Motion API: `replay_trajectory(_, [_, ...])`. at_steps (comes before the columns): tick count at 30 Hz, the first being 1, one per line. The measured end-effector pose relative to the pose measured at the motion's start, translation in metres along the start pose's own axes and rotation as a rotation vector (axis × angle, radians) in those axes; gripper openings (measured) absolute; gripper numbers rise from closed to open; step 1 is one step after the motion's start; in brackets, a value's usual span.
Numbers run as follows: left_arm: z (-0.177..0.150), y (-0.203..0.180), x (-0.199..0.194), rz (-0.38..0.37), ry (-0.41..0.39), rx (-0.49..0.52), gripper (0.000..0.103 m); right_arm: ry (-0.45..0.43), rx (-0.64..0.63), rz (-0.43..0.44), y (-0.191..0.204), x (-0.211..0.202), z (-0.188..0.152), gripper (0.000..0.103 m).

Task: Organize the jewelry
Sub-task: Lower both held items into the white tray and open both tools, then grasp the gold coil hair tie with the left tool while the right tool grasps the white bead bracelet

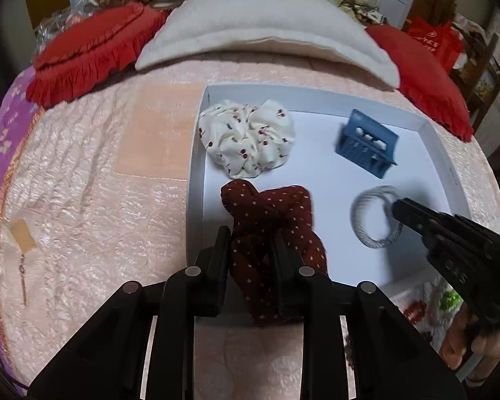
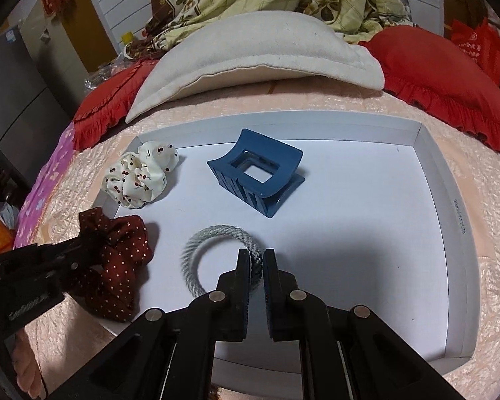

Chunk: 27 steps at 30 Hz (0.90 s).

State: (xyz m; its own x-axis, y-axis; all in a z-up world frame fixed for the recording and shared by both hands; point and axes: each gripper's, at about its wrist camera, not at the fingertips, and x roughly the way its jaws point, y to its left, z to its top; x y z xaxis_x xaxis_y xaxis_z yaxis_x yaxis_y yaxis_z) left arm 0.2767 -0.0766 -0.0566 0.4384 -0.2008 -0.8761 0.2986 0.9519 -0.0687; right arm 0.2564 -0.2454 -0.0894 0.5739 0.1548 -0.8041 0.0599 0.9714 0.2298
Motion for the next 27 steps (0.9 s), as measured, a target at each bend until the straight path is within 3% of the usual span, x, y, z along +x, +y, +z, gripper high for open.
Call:
replay_trajectory(2, [-0.006,-0.002,-0.013,0.004,-0.022,0.007,0.029,0.000,-0.001,-0.003,0.001,-0.002,0.000,0.014])
replay_trajectory(9, [-0.023,-0.009,-0.064,0.021,-0.103,0.023,0.032,-0.054,0.007,0.006,0.000,-0.039,-0.004,0.029])
replay_trajectory(15, [-0.054,-0.009,-0.108,0.087,-0.163,0.022,0.035,-0.122,0.030,0.024,-0.009,-0.103,-0.041,0.038])
replay_trajectory(20, [-0.085,-0.016,-0.118,0.017,-0.138,0.014,0.036,-0.132,0.078,-0.017,-0.032,-0.135,-0.095,0.038])
replay_trajectory(27, [-0.116,-0.046,-0.092,-0.082,-0.018,0.047,0.036,-0.100,0.149,-0.051,-0.062,-0.148,-0.156,0.038])
